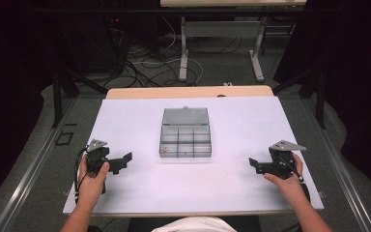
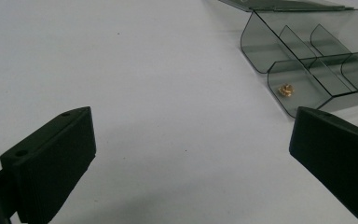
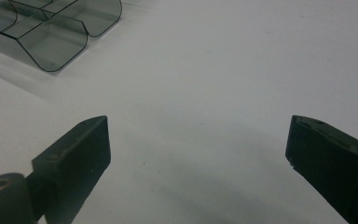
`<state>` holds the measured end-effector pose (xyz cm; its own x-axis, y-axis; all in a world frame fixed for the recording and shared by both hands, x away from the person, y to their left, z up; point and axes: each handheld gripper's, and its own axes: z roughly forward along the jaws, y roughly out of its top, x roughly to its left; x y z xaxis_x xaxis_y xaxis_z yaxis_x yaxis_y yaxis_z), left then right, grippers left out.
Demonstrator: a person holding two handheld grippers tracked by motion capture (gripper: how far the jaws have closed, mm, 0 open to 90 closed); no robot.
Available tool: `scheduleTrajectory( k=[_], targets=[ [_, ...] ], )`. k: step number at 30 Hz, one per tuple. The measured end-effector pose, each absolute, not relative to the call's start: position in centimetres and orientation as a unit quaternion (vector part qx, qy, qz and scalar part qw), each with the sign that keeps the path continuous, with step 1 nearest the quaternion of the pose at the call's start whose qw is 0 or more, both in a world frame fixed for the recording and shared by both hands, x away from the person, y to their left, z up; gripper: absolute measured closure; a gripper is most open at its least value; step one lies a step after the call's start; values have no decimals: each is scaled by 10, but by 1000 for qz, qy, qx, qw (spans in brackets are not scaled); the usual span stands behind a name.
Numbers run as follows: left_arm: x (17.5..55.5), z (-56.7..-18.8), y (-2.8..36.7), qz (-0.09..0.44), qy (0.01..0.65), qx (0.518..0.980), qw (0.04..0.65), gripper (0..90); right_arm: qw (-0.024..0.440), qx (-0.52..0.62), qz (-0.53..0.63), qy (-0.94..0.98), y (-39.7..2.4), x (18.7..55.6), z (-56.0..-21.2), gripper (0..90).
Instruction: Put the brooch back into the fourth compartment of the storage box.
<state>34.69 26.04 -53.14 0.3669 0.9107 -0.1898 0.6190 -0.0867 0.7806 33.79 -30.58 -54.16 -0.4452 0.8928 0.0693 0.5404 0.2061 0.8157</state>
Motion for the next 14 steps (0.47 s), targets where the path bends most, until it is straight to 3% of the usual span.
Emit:
scheduleTrajectory(
  k=[14],
  targets=[
    [349, -538, 262, 183, 531, 719, 408, 5, 222, 484, 406, 743, -308, 338, -542, 61]
  ],
)
